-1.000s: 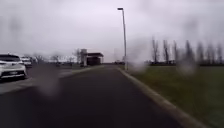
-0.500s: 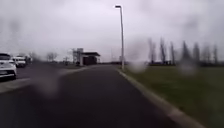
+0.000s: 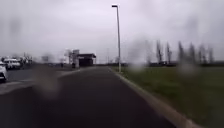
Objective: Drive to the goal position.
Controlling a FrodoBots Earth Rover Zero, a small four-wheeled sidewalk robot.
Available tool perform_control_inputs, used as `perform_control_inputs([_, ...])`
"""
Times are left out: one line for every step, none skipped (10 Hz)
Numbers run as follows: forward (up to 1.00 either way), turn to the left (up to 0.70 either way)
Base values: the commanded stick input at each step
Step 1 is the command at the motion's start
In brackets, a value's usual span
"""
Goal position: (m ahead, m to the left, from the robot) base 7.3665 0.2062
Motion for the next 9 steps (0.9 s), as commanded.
perform_control_inputs([0.85,0.00])
perform_control_inputs([0.85,0.00])
perform_control_inputs([0.85,0.00])
perform_control_inputs([0.85,0.00])
perform_control_inputs([0.85,0.00])
perform_control_inputs([0.85,0.00])
perform_control_inputs([0.85,0.00])
perform_control_inputs([0.85,0.00])
perform_control_inputs([0.85,0.00])
